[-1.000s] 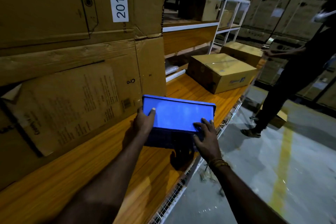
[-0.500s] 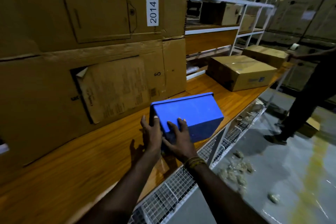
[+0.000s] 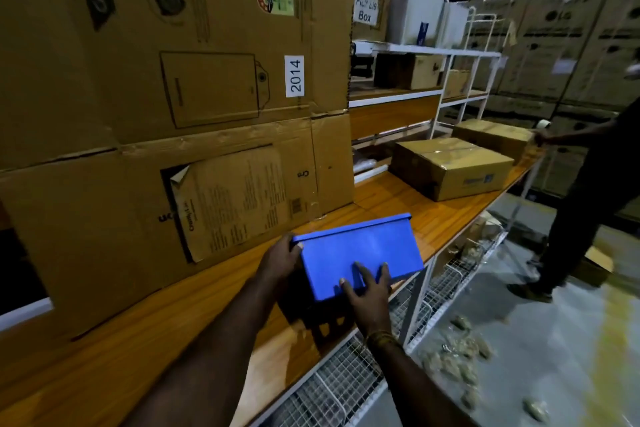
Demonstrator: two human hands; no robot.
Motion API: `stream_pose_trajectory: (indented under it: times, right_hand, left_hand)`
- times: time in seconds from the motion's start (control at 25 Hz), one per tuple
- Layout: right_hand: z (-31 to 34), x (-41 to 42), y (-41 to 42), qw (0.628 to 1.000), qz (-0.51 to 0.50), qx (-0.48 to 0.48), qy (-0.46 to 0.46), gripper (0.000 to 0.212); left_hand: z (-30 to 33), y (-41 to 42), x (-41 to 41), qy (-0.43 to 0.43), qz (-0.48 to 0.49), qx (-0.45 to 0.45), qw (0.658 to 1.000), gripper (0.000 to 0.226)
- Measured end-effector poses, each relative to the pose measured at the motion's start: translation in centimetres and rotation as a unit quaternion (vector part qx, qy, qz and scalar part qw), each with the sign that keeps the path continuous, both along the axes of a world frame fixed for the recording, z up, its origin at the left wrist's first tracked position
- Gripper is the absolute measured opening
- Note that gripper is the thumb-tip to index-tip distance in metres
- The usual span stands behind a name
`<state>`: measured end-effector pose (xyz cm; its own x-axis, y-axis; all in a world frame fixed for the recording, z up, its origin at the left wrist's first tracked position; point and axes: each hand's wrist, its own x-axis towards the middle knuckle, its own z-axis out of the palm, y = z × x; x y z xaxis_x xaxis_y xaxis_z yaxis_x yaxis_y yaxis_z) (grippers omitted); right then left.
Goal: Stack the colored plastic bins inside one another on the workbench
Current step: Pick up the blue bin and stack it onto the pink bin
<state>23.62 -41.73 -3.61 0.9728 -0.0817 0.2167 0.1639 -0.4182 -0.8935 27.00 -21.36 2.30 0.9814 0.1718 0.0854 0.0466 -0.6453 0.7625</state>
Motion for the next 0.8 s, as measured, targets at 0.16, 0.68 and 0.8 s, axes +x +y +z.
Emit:
stream_pose_trajectory:
  times: [0.16,0.68,0.8]
  right_hand:
    - [0.8,1.0,1.0,1.0,-0.003,0.006,0.017,0.049]
    - [1.9,-5.8,10.6,0.99,0.108,-0.073,-0.058,0.063]
    - [2.9,-8.0,12.9,0.992,0.091,-0.073,-0.04,0.059]
  left_hand:
    - [-0.7,-1.3,-0.7,-0.065,0.033,-0.017,0.997,0.02]
    - [1.0,4.3,-11.5,-0.134,0.27,0.004,0.954,0.031]
    - [1.7,5.2,-14.3,-0.124,0.292,0.036,0.948,0.032]
